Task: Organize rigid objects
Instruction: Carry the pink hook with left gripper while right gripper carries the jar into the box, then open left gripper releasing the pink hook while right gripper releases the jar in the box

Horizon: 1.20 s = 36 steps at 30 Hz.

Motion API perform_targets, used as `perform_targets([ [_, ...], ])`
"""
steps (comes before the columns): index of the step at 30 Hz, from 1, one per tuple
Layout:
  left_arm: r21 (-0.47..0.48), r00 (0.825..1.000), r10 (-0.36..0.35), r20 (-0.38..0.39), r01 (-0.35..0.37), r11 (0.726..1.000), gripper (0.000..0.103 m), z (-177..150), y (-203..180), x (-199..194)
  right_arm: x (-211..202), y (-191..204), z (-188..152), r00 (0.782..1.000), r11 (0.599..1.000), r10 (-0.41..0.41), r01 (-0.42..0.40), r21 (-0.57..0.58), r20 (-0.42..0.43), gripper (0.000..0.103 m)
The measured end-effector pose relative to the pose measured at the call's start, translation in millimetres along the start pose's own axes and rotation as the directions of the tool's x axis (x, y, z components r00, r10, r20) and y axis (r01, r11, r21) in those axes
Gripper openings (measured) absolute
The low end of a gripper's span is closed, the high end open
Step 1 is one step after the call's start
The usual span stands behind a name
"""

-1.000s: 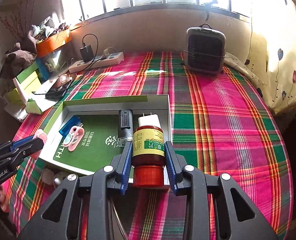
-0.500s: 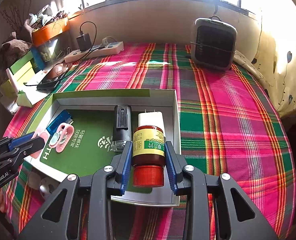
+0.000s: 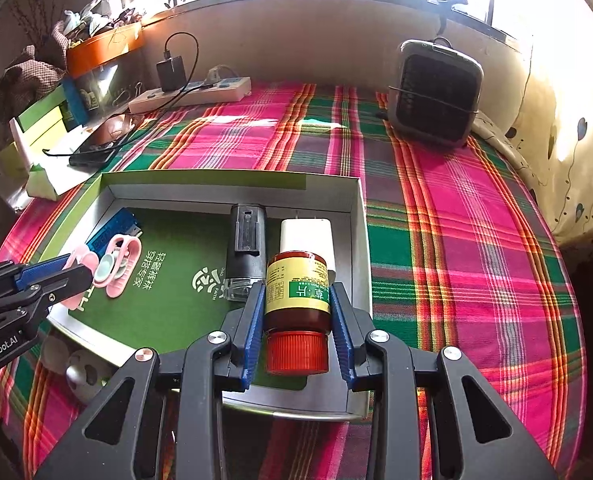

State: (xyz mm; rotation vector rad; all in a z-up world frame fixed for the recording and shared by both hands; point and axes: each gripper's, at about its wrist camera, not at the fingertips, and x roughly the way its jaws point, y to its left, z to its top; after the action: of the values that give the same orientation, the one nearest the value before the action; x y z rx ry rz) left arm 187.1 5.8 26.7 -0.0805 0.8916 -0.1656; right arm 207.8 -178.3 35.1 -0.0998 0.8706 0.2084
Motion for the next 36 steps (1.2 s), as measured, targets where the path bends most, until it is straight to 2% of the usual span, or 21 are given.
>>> perform_targets([
  [18,0.005,1.0,0.0,-0.011,0.0,1.0,0.023,-2,-2,2,1,-1,-2,1.0,1.0,0.014,-0.014,0.011,-0.003,0.033],
  [33,-0.002,1.0,-0.004,-0.013,0.003,1.0,0.024,-5,-3,-2,-6,-1,-3,1.0,1.0,-0.006,0.005,0.015,0.018,0.033],
  [36,-0.002,1.0,-0.006,-0.007,0.006,1.0,0.026,-6,-4,-6,-9,-1,-4,1.0,1.0,-0.006,0.005,0.019,0.023,0.037],
])
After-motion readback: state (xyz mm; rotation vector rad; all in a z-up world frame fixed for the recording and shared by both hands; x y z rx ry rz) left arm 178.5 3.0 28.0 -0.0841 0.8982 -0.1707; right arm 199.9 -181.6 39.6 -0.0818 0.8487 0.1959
